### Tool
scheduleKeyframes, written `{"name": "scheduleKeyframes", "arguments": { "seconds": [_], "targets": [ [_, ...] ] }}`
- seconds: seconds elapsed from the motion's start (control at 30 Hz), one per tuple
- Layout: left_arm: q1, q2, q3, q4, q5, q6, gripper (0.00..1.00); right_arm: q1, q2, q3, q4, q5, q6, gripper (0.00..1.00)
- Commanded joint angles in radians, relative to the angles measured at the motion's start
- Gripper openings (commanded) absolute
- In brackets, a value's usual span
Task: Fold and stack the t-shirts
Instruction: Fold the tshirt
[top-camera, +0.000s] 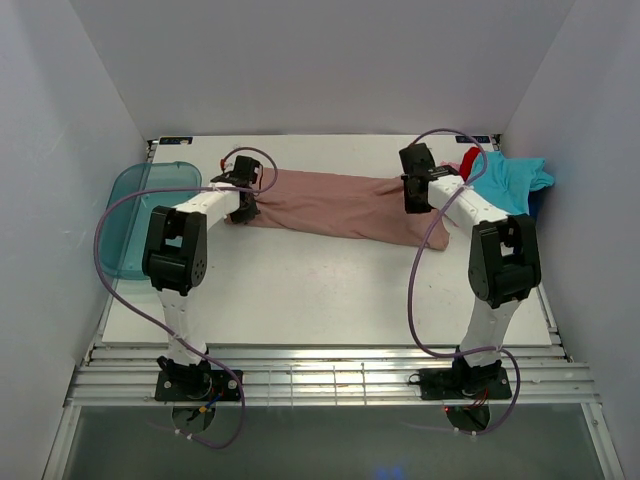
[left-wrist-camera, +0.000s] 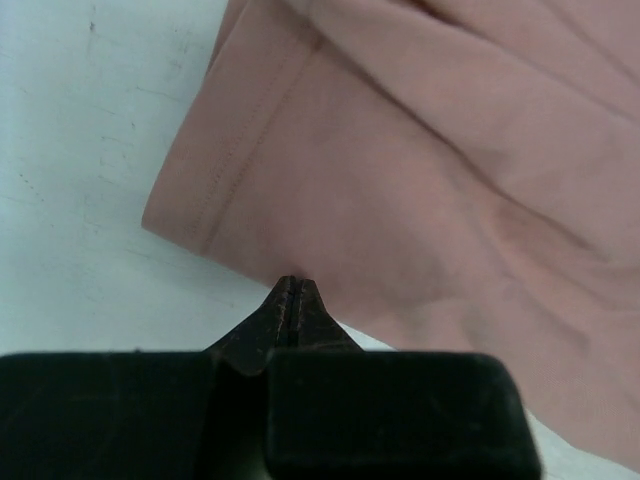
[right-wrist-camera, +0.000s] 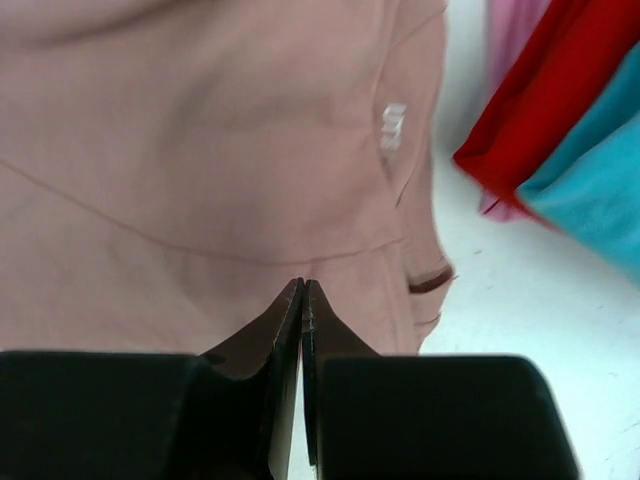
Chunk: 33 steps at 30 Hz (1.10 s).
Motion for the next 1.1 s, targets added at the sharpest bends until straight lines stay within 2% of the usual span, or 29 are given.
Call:
{"name": "scheduleKeyframes", "arguments": {
  "seconds": [0.0, 0.27, 0.77, 0.97, 1.07],
  "targets": [
    [0.008, -0.009, -0.001, 0.033, -0.006, 0.012, 0.0, 0.005, -0.019, -0.056, -0.032, -0.096, 0.059, 0.08],
    [0.008, 0.007, -0.023, 0.079, -0.054, 0.041, 0.0, 0.005, 0.046, -0.116, -0.027, -0.106, 0.068, 0.08],
    [0.008, -0.046, -0.106, 0.176, -0.118, 0.032, 0.0, 0.002, 0.125, -0.088, -0.053, -0.061, 0.061, 0.08],
    [0.011, 0.03, -0.066, 0.047, -0.175, 0.017, 0.0, -0.01, 0.168, -0.071, -0.079, -0.055, 0.059, 0.08],
    [0.011, 0.002, -0.124, 0.021, -0.186, -0.009, 0.0, -0.027, 0.183, -0.07, -0.084, -0.046, 0.061, 0.08]
  ]
}}
